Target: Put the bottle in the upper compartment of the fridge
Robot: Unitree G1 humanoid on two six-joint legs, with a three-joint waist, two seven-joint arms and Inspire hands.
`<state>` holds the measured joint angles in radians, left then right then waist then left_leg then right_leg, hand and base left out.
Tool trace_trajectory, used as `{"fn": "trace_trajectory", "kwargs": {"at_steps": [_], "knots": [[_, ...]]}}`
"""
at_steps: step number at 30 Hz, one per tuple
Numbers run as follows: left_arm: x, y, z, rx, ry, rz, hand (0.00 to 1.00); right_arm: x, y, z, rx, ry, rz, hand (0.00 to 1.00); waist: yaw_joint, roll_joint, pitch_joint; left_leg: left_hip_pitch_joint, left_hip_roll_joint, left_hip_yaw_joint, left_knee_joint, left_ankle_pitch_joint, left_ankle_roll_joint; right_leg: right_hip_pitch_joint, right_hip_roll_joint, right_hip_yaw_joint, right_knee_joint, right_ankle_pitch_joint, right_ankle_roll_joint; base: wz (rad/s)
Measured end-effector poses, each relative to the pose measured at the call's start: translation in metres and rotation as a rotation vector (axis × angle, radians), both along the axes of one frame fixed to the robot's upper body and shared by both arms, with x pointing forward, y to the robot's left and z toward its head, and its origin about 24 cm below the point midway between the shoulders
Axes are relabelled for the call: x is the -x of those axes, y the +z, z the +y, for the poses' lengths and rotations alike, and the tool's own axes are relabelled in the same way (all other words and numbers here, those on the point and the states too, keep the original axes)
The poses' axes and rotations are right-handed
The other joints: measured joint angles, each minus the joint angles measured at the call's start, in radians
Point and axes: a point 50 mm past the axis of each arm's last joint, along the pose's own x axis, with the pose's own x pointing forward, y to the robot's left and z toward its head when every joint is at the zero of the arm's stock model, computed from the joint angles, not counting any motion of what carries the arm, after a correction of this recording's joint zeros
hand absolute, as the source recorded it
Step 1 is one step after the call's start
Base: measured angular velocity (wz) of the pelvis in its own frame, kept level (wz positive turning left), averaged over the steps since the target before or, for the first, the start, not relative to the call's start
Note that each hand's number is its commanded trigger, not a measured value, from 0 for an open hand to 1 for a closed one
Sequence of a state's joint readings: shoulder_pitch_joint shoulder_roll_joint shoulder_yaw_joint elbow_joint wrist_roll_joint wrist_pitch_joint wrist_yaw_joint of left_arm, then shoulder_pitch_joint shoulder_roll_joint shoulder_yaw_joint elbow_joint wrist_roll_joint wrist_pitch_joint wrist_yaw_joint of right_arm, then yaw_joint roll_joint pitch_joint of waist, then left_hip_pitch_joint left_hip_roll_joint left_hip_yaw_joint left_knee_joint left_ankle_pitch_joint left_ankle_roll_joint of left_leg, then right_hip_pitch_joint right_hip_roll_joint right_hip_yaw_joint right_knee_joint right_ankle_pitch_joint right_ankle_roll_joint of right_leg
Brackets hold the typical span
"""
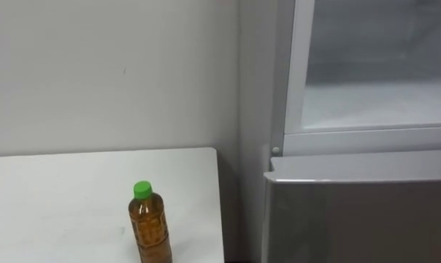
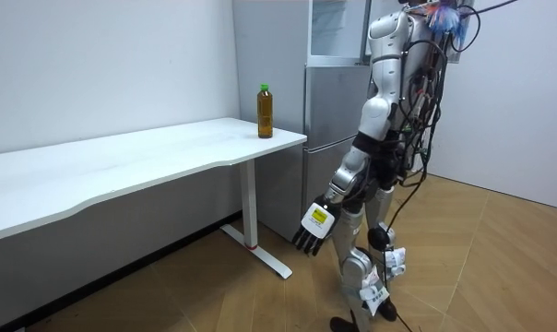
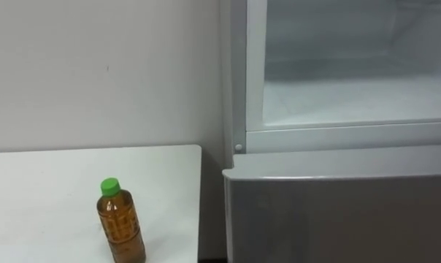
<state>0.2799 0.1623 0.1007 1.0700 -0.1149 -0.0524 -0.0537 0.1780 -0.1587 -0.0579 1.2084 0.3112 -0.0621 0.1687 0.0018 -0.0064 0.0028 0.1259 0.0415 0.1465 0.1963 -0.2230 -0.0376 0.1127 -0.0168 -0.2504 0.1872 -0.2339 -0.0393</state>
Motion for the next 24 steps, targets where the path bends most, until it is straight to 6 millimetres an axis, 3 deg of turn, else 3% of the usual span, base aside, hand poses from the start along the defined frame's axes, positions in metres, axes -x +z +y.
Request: {"fn": "trace_trajectory", "kwargs": {"at_steps": [4, 13, 19, 22, 24], "knots": [[-0.005, 0.0, 0.001, -0.003, -0.006, -0.013, 0.0, -0.009, 0.002, 0.001, -0.022, 0.015, -0.045, 0.0, 0.001, -0.003, 0.001, -0.008, 0.0, 0.003, 0.0, 0.0, 0.0, -0.004, -0.001, 0.0, 0.0, 0.0, 0.0, 0.0], [-0.009, 0.001, 0.001, -0.012, -0.05, -0.032, 0.0, -0.062, 0.021, 0.01, -0.093, 0.155, -0.302, 0.0, 0.004, -0.001, 0.002, -0.008, 0.0, 0.006, 0.0, 0.0, 0.0, -0.008, -0.001, -0.001, 0.002, 0.001, 0.0, 0.0], [-0.018, 0.002, -0.001, 0.01, -0.08, -0.06, 0.0, -0.107, 0.057, 0.026, -0.116, 0.282, -0.563, 0.0, 0.008, 0.008, 0.0031, -0.01, 0.001, 0.007, 0.003, 0.0, 0.0, -0.007, 0.0, 0.0, 0.002, 0.002, 0.0, -0.01], [-0.019, 0.002, -0.002, 0.019, -0.087, -0.065, 0.0, -0.126, 0.075, 0.035, -0.131, 0.339, -0.673, 0.0, 0.008, 0.013, -0.0002, -0.009, 0.002, 0.007, 0.003, 0.0, 0.0, -0.007, 0.0, 0.001, 0.003, 0.003, -0.001, -0.02], [-0.02, 0.002, -0.002, 0.021, -0.089, -0.07, 0.0, -0.128, 0.078, 0.038, -0.136, 0.36, -0.677, 0.0, 0.01, 0.014, 0.0067, -0.01, 0.002, 0.007, 0.002, 0.0, 0.0, -0.009, 0.0, 0.002, 0.006, 0.003, -0.001, 0.0]]}}
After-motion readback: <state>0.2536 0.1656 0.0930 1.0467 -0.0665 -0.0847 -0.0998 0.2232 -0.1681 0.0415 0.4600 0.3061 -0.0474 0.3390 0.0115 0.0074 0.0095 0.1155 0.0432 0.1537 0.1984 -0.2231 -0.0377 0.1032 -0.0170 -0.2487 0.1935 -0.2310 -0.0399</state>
